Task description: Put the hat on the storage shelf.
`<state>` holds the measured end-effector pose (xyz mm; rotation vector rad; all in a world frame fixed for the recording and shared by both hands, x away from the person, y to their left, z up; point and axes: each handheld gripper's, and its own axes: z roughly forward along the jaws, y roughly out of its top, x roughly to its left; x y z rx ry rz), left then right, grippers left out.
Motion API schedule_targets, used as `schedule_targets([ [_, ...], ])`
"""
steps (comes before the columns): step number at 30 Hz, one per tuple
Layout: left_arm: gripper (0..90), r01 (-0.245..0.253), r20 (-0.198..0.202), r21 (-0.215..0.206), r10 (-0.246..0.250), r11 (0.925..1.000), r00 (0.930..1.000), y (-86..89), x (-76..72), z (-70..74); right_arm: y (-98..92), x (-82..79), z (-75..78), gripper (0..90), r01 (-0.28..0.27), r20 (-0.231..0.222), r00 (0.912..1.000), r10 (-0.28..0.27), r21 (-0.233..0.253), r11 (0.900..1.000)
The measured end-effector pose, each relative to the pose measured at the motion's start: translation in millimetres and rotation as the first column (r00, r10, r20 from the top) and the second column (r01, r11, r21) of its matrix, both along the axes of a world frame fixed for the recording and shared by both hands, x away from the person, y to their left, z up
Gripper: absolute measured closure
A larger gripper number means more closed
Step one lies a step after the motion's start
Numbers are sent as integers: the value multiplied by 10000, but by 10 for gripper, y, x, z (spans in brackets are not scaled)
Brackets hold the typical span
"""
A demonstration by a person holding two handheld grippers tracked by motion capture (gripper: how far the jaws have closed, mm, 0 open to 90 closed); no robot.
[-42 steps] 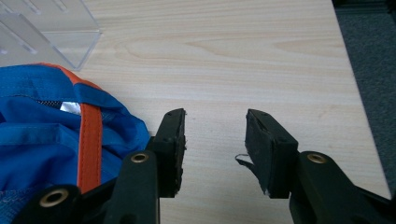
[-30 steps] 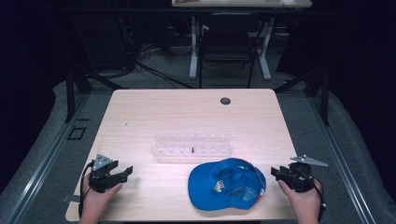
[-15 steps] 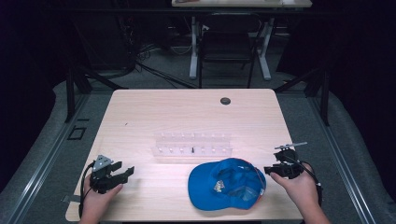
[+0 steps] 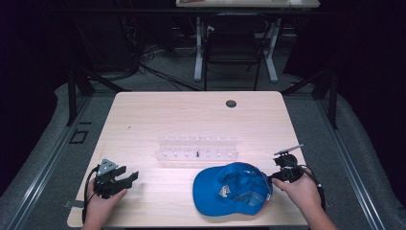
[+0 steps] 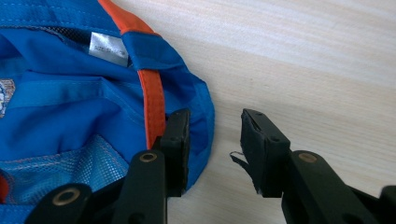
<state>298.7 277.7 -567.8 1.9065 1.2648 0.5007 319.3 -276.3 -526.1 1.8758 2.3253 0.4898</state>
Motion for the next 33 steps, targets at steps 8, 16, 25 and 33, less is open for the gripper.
schedule_targets([
  [8,417,-75,51,11,75,10000,10000,5,-4,-3,56,75,-77,607,24,-708,9975,-19,72,10000],
  [16,432,-39,7,133,39,9999,10000,6,-9,-2,88,120,-139,628,134,-1177,9930,-129,34,9999],
  [25,432,-48,-8,144,48,9999,10000,7,-8,-4,160,129,-169,672,-23,-1417,9899,-33,-396,9992],
  [33,433,-4,-63,187,5,9998,10000,8,-5,-4,236,134,-170,762,-213,-1427,9897,95,-812,9965],
])
